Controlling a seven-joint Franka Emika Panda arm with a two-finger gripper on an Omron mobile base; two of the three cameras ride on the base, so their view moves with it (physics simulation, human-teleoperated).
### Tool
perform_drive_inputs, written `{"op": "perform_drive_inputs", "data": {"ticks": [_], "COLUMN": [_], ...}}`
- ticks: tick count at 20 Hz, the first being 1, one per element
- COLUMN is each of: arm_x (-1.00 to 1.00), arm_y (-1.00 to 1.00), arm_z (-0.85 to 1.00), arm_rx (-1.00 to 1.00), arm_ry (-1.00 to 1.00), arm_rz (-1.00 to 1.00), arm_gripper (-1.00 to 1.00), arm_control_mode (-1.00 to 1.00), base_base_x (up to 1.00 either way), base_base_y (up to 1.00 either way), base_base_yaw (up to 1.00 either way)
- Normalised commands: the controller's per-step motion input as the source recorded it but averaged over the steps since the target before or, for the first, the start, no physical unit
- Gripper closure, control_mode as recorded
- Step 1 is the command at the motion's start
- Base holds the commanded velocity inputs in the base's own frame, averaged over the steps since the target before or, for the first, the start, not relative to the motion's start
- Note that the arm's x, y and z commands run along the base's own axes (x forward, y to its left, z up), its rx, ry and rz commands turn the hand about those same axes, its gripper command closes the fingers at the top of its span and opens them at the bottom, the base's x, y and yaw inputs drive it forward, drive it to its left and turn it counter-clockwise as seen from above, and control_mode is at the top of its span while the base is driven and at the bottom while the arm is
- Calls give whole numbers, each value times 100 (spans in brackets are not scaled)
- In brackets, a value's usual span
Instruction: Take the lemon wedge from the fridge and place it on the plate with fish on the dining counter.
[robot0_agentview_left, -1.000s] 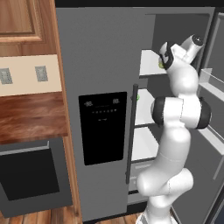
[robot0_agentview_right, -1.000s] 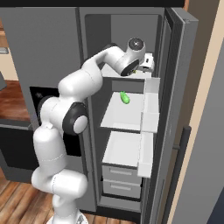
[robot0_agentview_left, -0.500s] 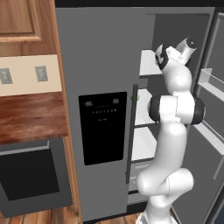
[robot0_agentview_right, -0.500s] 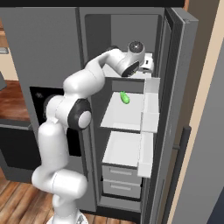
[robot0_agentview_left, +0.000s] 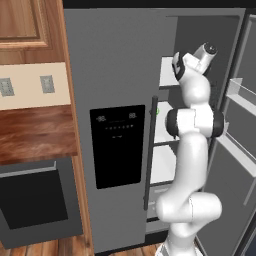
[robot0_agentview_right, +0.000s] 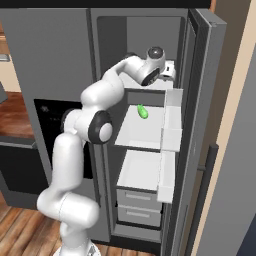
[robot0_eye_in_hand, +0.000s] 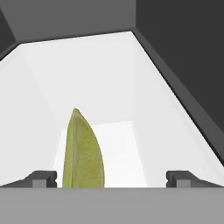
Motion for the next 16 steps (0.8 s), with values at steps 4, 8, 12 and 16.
{"op": "perform_drive_inputs", "data": {"ticks": [4, 8, 12, 16], "arm_x": [36, 24, 9, 8], "arm_y": [0, 0, 0, 0], "arm_z": [-12, -1, -3, -3], "arm_rx": [0, 0, 0, 0], "arm_ry": [6, 4, 0, 0], "arm_rz": [0, 0, 0, 0], "arm_gripper": [-100, -100, -100, 100], "arm_control_mode": [-100, -100, -100, -100], "base_base_x": [0, 0, 0, 0], "base_base_y": [0, 0, 0, 0], "base_base_yaw": [0, 0, 0, 0]}}
